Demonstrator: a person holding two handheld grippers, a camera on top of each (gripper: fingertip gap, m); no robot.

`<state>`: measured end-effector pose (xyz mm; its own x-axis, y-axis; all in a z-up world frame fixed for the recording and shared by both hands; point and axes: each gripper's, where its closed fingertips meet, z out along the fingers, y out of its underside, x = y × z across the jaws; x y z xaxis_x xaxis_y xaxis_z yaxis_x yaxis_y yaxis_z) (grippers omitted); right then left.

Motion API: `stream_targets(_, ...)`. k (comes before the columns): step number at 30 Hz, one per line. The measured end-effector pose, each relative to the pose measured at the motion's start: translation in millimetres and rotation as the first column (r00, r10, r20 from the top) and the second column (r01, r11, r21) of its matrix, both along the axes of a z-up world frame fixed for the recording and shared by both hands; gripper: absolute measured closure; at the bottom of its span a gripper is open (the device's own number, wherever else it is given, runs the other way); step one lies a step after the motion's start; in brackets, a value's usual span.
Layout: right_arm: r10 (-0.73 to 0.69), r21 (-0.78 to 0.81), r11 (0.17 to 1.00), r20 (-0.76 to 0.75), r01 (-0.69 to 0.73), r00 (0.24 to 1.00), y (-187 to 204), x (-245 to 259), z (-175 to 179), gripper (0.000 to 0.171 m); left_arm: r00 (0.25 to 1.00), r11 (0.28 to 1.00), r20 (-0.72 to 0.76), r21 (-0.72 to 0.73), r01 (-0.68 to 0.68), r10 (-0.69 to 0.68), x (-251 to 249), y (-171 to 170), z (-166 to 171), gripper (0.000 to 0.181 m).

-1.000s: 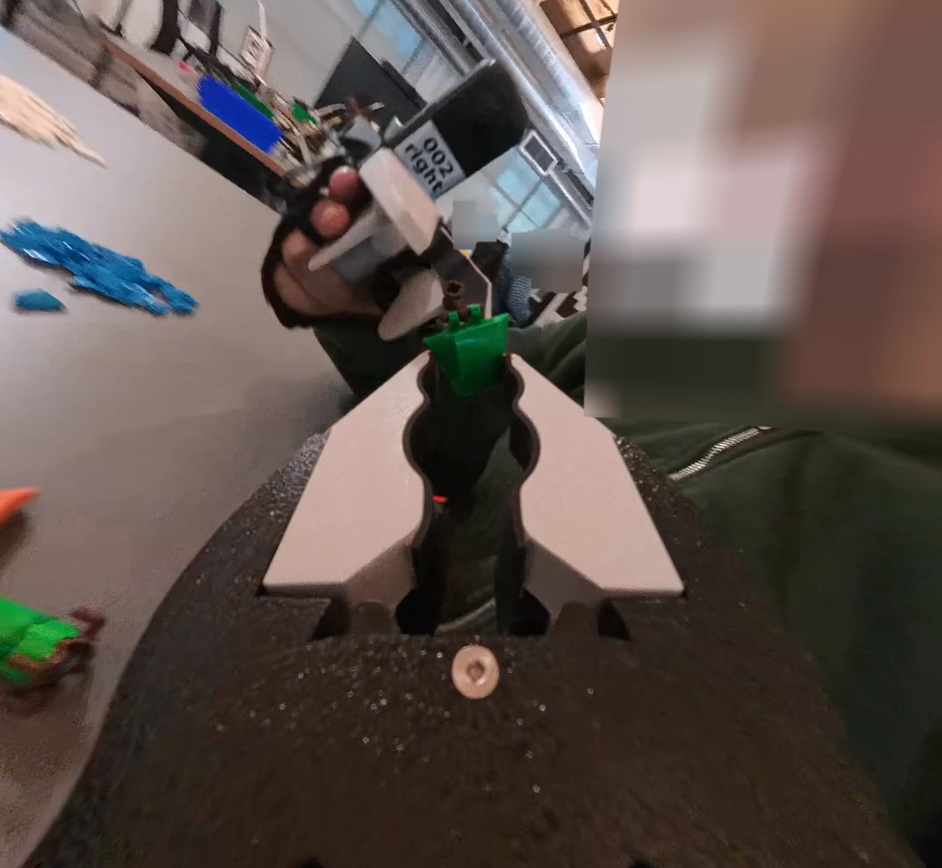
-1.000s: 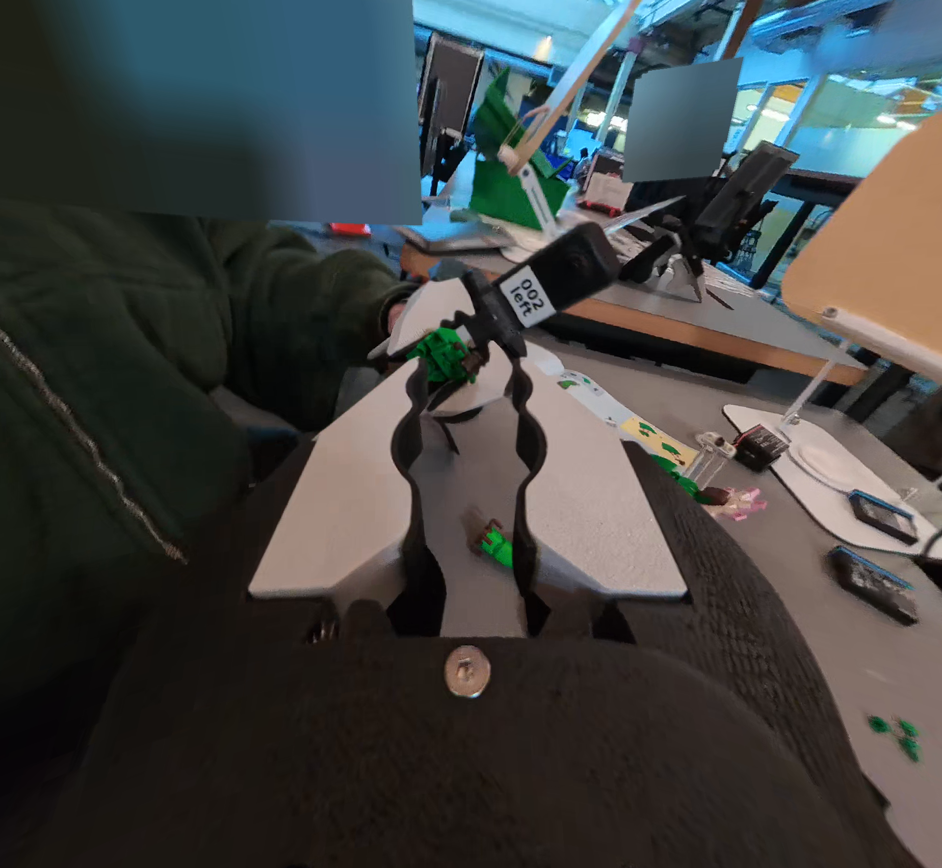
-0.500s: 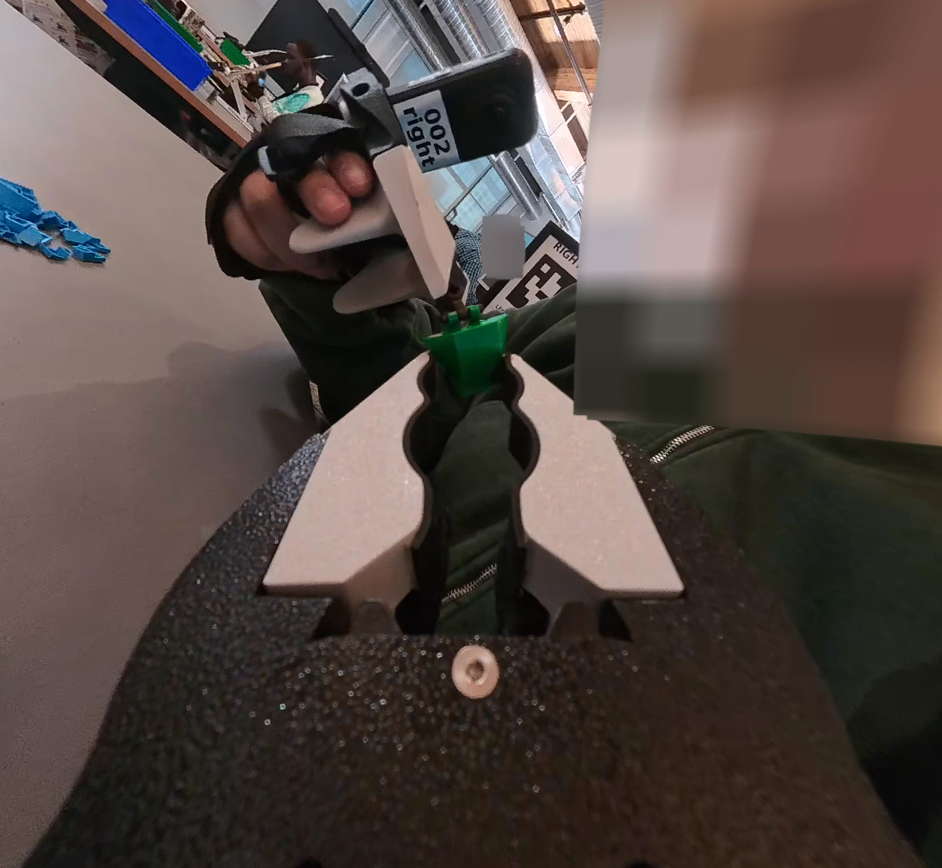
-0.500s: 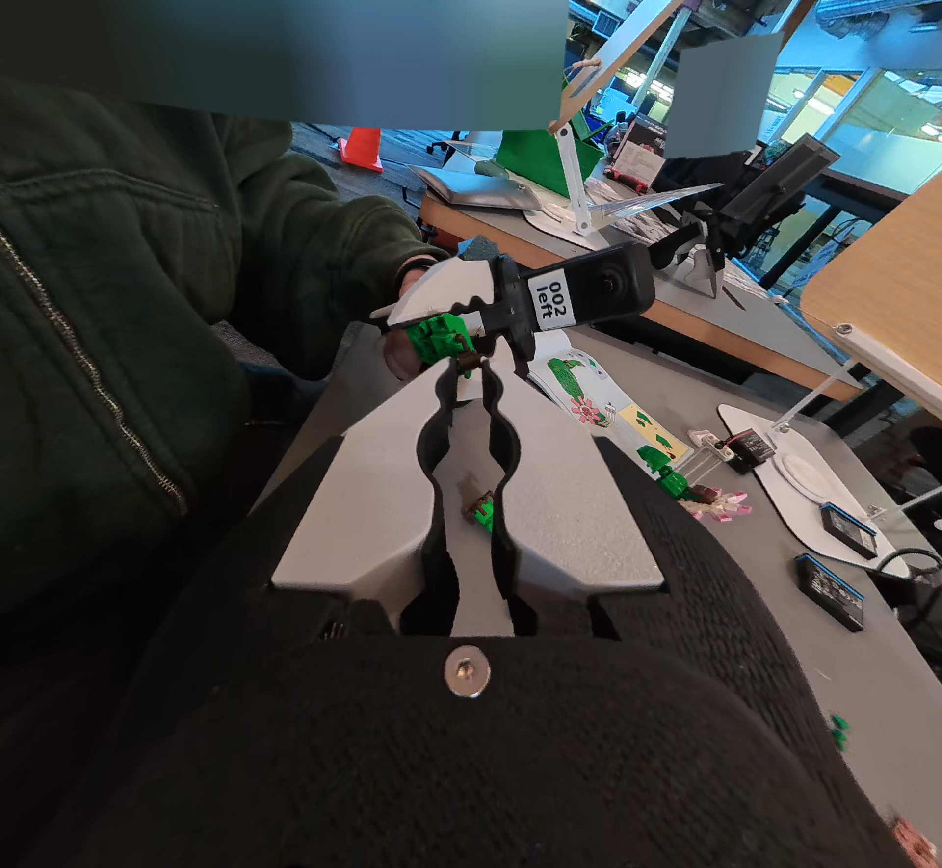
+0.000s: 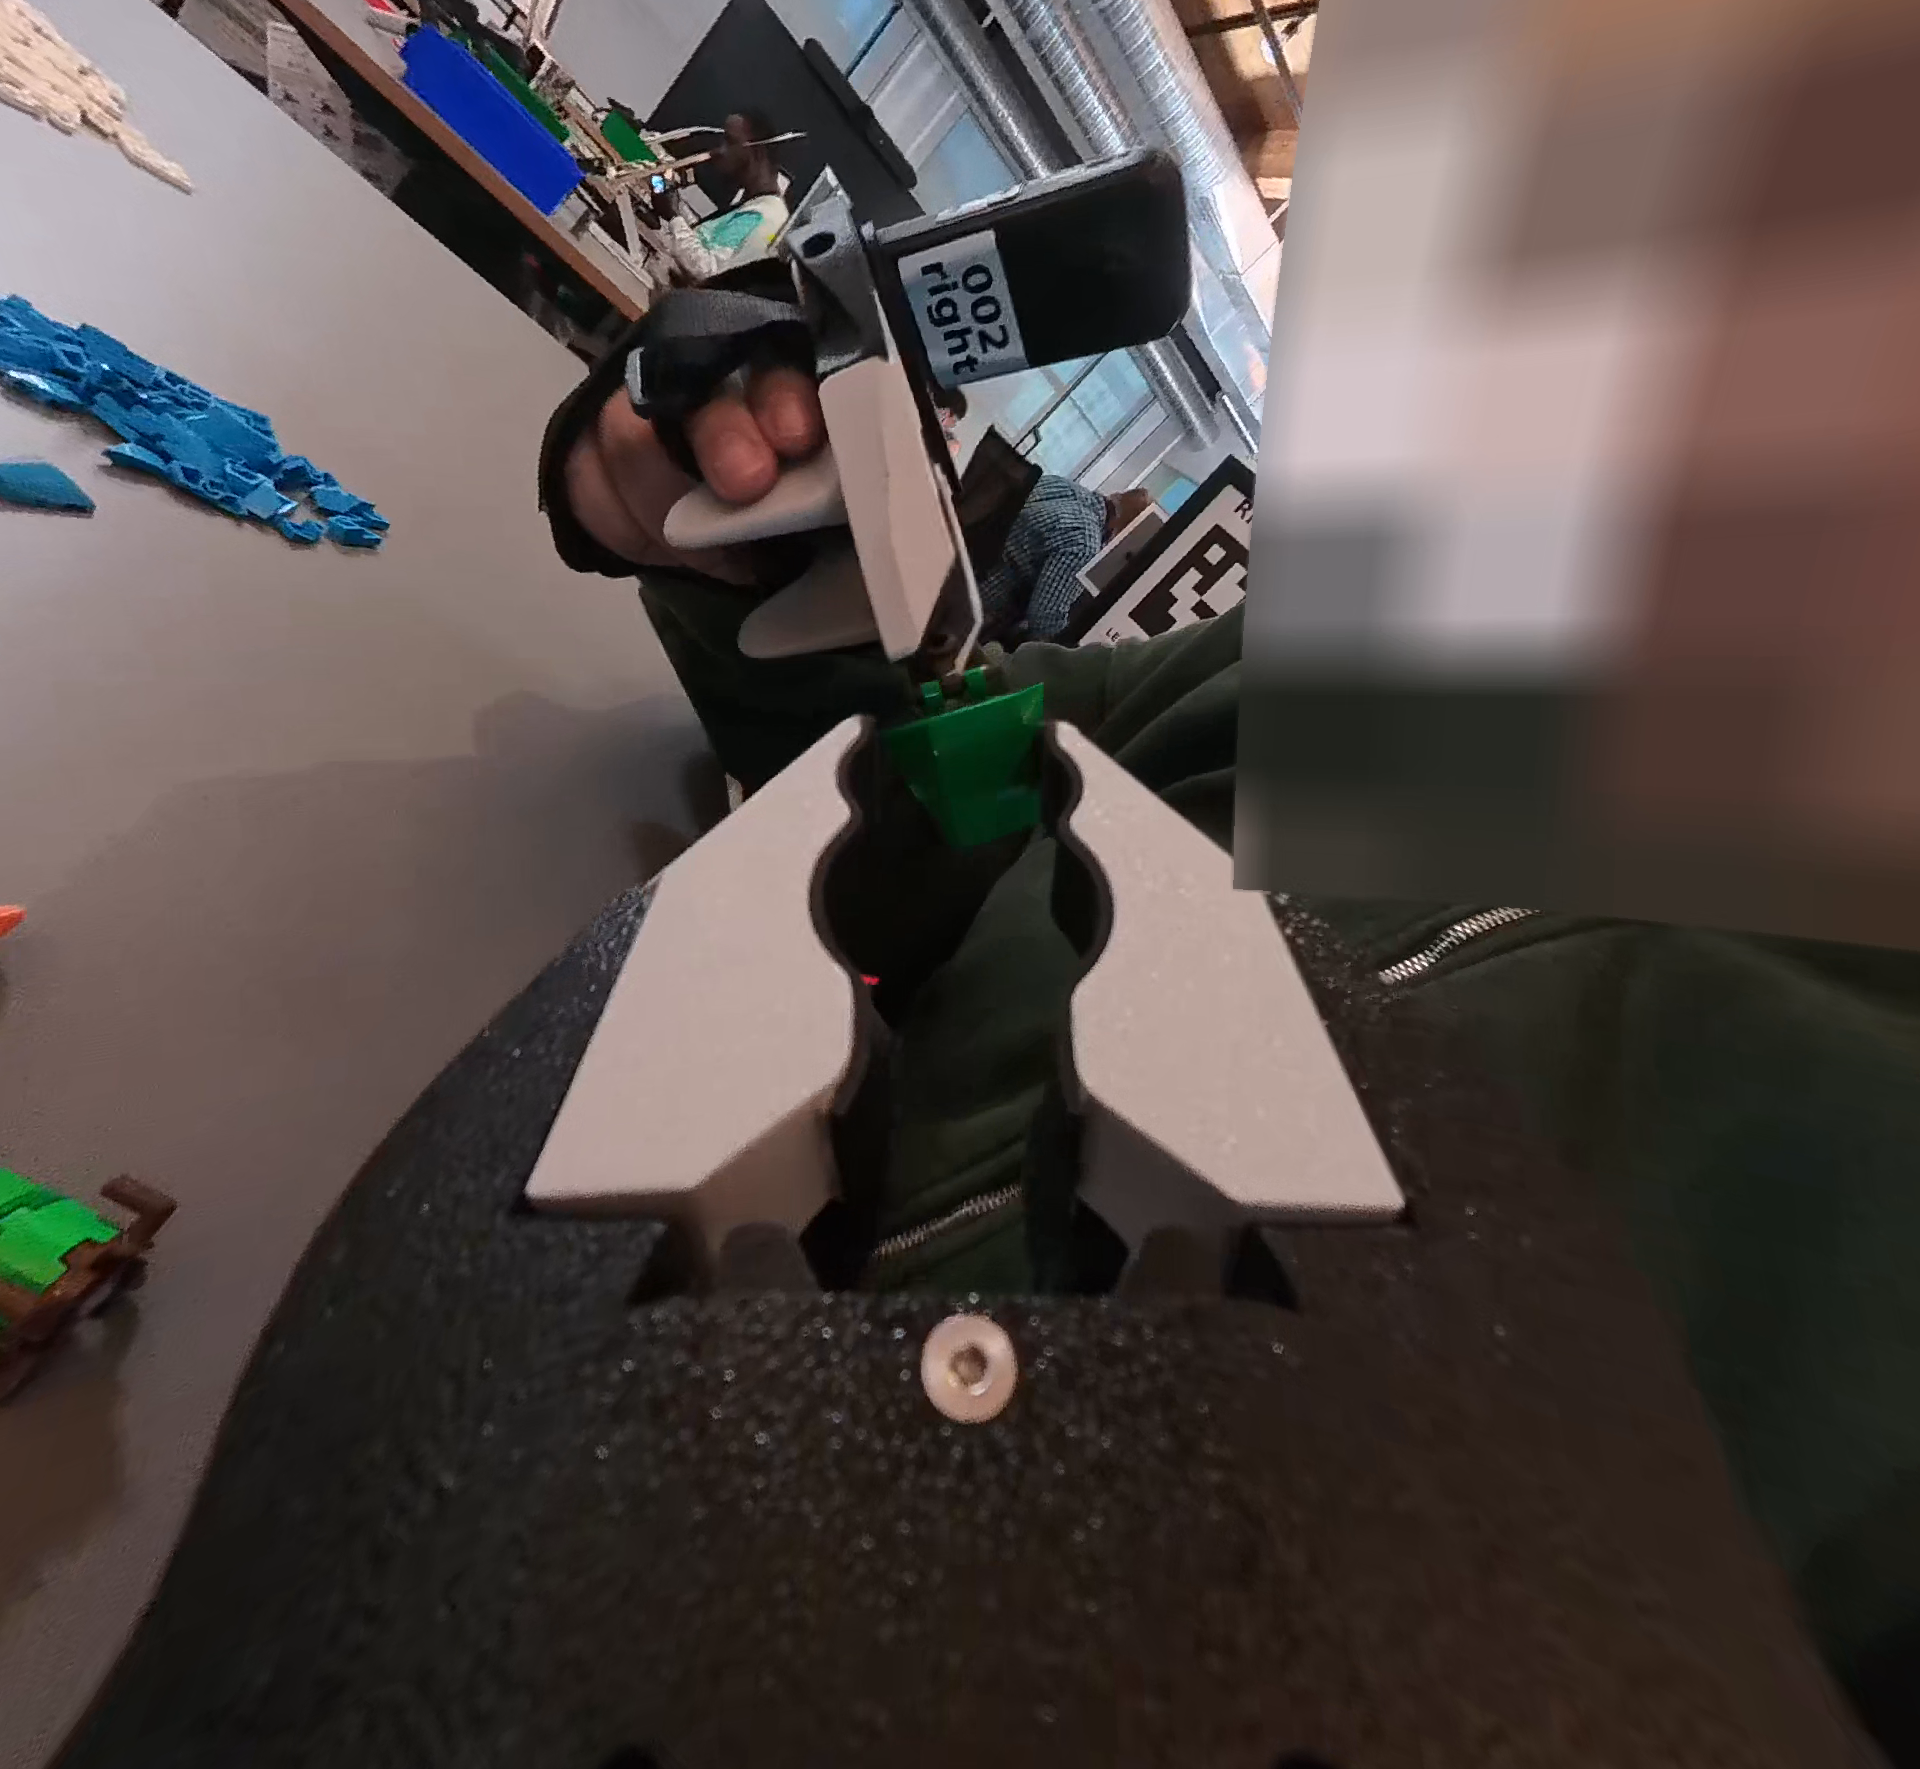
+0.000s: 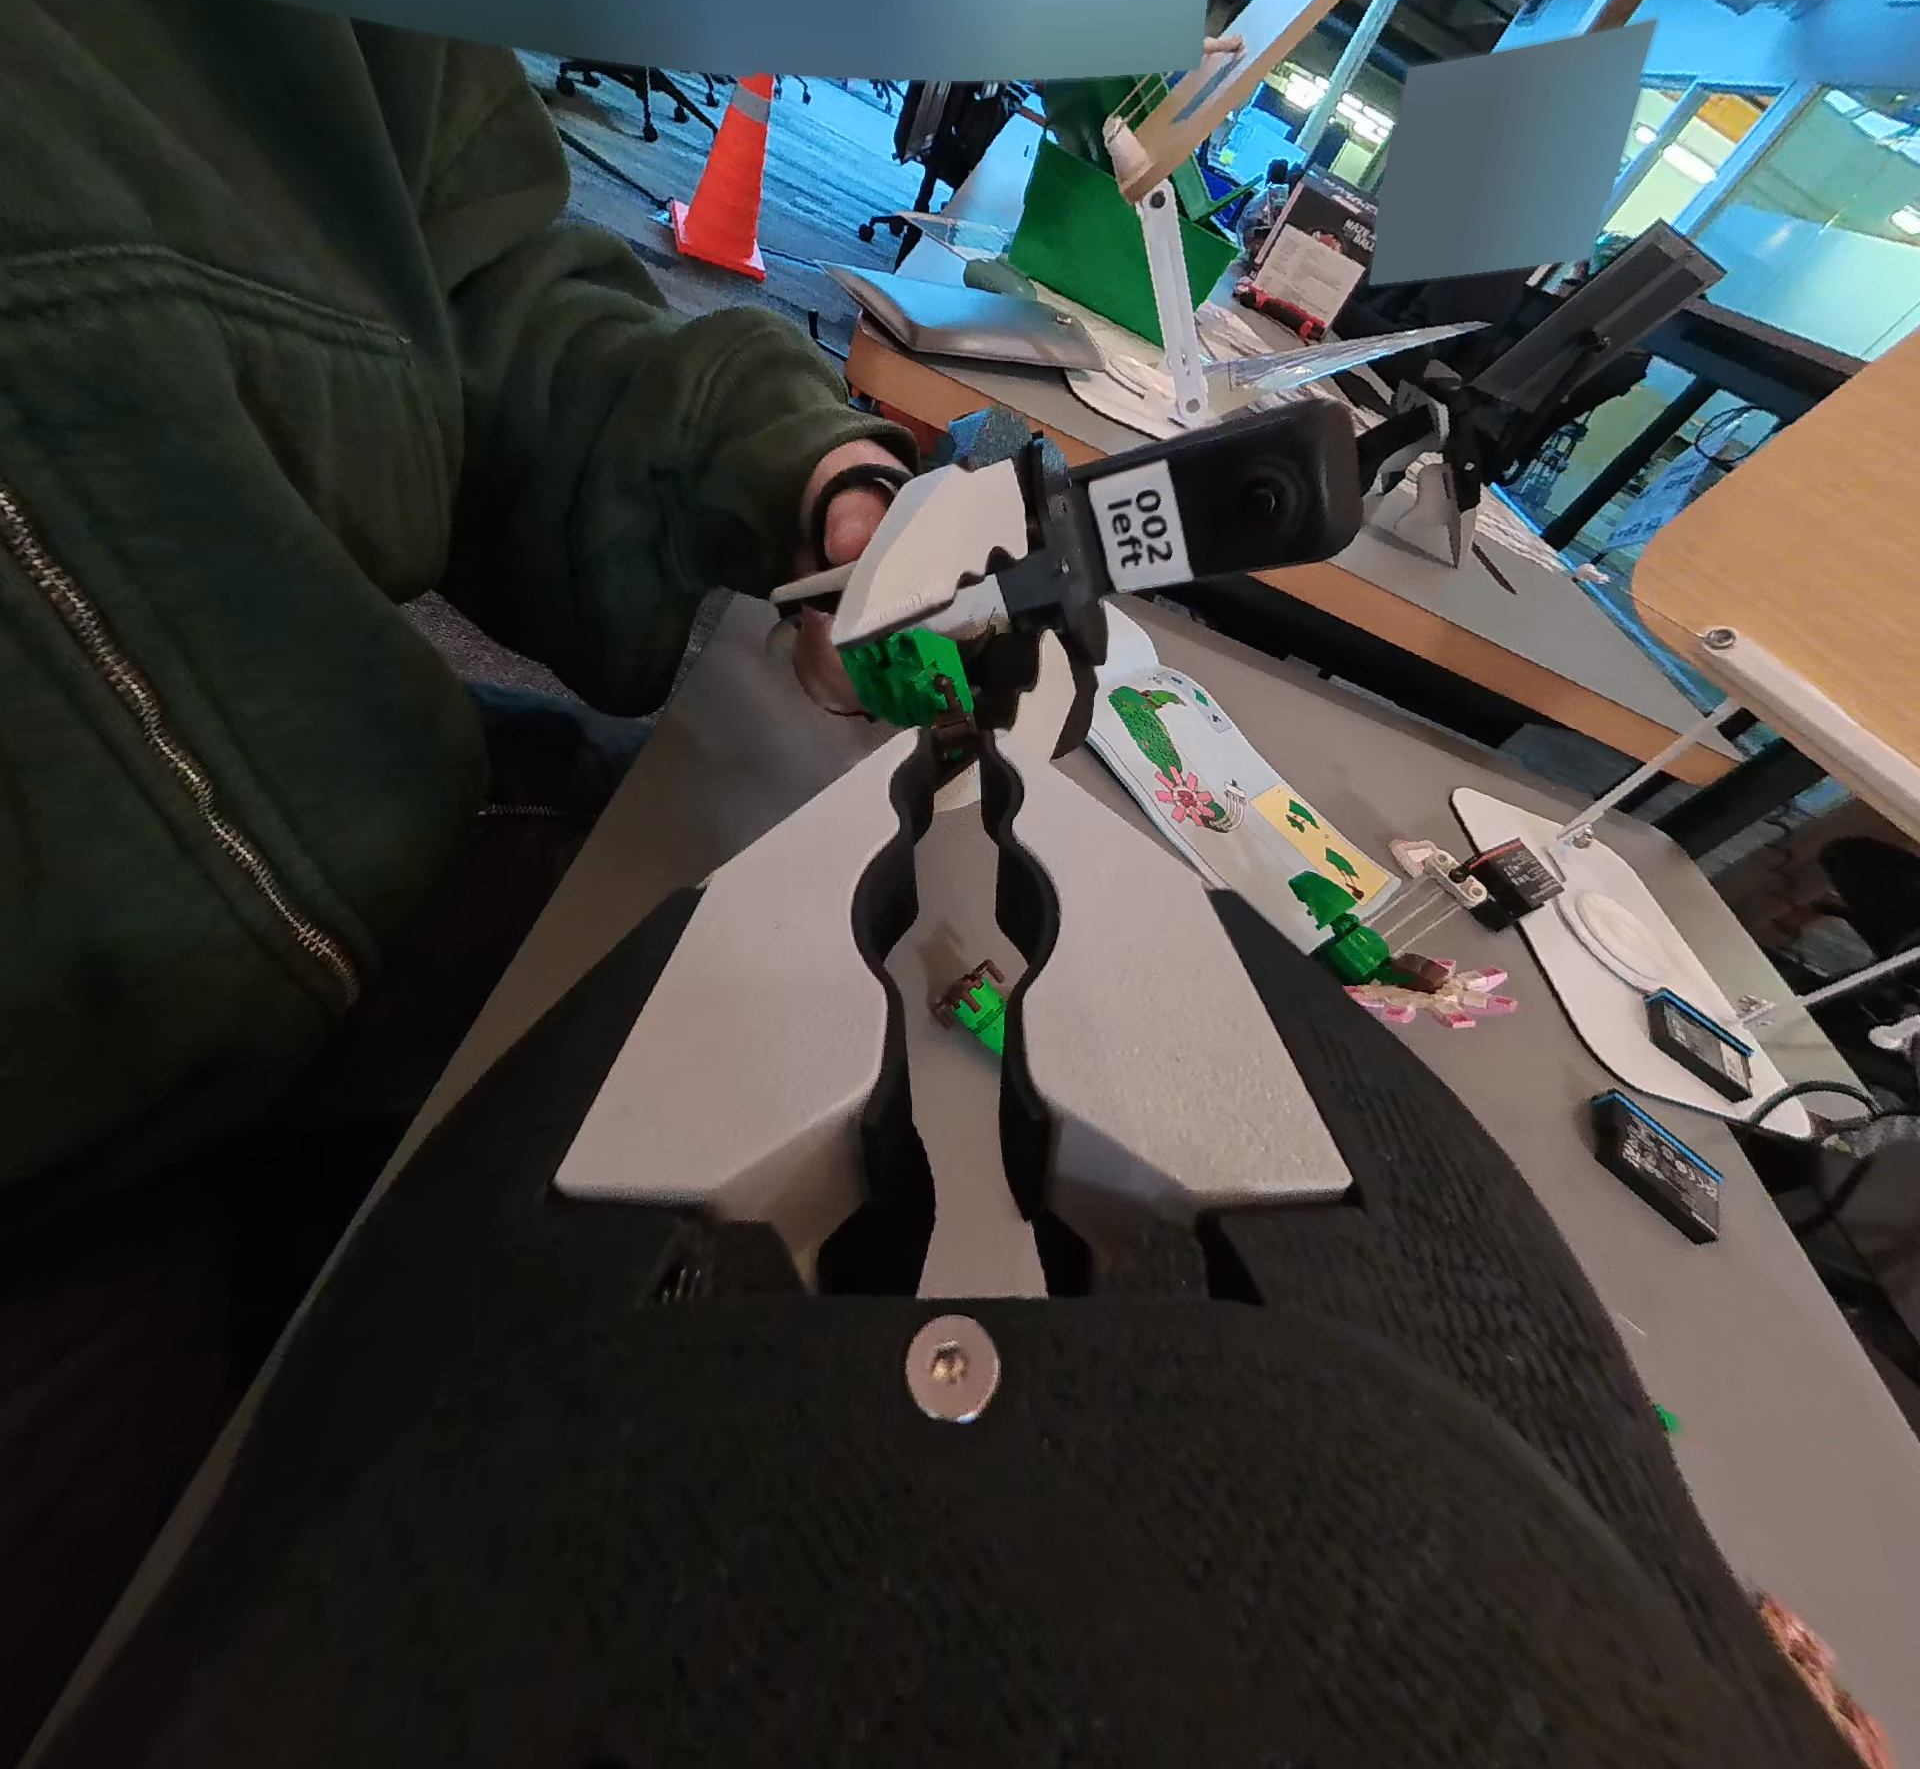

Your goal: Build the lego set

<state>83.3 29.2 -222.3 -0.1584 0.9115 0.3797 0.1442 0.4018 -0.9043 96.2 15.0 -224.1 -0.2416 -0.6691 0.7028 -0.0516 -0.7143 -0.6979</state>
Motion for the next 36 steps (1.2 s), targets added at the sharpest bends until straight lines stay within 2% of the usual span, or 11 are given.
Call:
stream_targets(4, -0.03, -0.007, 1.0, 0.002, 0.03, 1.0, 4, -3, -1, 0.164, 0.999, 0.999, -0.028, 0.042, -0.028, 0.03, -2, 2, -3, 0.153)
stream_targets(7, -0.127, -0.051, 0.99, 0.029, 0.129, 0.991, 24, -2, -7, 0.155, 0.99, 0.989, -0.022, 0.068, -0.134, 0.136, -14, 16, -1, 0.153)
stream_targets(10, -0.273, -0.155, 0.941, 0.181, 0.302, 0.945, 56, 0, -39, 0.152, 0.949, 0.952, -0.089, 0.074, -0.296, 0.302, -38, 40, -13, 0.153)
stream_targets(12, -0.298, -0.283, 0.885, 0.268, 0.371, 0.916, 63, -8, -63, 0.147, 0.894, 0.912, -0.183, 0.114, -0.395, 0.41, -57, 52, -32, 0.154)
stream_targets(14, -0.269, -0.363, 0.844, 0.353, 0.396, 0.896, 57, -19, -88, 0.142, 0.856, 0.888, -0.237, 0.126, -0.441, 0.459, -71, 56, -45, 0.154)
stream_targets(16, -0.296, -0.337, 0.822, 0.435, 0.459, 0.85, 57, -25, -112, 0.132, 0.84, 0.882, -0.27, 0.131, -0.453, 0.471, -79, 55, -54, 0.153)
stream_targets(18, -0.347, -0.308, 0.805, 0.451, 0.508, 0.823, 58, -31, -122, 0.125, 0.831, 0.881, -0.294, 0.141, -0.452, 0.473, -83, 55, -61, 0.153)
stream_targets(23, -0.422, -0.253, 0.774, 0.478, 0.581, 0.77, 65, -33, -130, 0.121, 0.836, 0.891, -0.306, 0.143, -0.432, 0.455, -87, 55, -67, 0.153)
stream_targets(31, -0.357, -0.26, 0.808, 0.497, 0.528, 0.791, 54, -42, -133, 0.122, 0.856, 0.906, -0.296, 0.124, -0.405, 0.423, -86, 50, -67, 0.153)
stream_targets(36, -0.319, -0.234, 0.853, 0.475, 0.466, 0.82, 50, -46, -131, 0.113, 0.862, 0.912, -0.3, 0.119, -0.392, 0.409, -85, 48, -67, 0.153)
